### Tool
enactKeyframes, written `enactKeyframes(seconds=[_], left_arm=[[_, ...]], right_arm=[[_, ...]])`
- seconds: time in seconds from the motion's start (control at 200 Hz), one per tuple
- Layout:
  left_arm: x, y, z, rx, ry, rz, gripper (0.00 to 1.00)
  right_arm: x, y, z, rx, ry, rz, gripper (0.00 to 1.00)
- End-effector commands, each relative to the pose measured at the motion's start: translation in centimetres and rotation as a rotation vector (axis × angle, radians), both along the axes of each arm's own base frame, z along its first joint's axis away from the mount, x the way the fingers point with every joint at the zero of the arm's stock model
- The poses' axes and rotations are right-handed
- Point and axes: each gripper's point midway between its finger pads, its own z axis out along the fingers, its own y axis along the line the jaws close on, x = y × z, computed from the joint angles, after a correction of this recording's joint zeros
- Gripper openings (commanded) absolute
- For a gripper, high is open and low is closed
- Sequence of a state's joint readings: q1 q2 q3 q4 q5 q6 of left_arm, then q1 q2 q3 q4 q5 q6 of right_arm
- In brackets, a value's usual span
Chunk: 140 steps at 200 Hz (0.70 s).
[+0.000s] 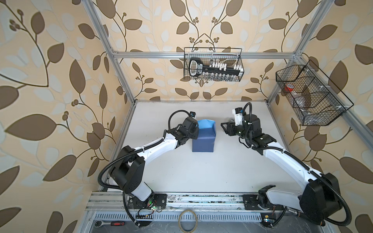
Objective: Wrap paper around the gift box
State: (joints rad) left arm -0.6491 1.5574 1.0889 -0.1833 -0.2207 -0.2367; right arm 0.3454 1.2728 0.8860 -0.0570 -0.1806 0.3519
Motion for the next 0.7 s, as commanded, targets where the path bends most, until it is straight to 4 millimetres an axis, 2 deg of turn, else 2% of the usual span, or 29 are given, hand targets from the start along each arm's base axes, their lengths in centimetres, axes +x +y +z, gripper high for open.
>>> enactKeyframes(seconds=[0.0,0.13,0.235,0.695], left_arm=[[-0.1,-0.1,0.6,-0.002,-0.019,0.005,0.0],[-0.1,-0.2,0.5,-0.005,-0.017,0.004,0.0],[-0.1,-0.2,0.6,-0.003,-0.019,0.004,0.0],[-0.2,-0.1,0.6,-0.002,-0.021,-0.001,0.0]], right_arm=[[0.8,1.3,-1.2,0.042,0.052,0.051,0.56],[1.9,2.2,-2.8,0.054,0.097,0.073,0.56],[1.9,3.1,-3.7,0.066,0.114,0.098,0.57],[1.7,5.7,-4.6,0.063,0.131,0.134,0.6]])
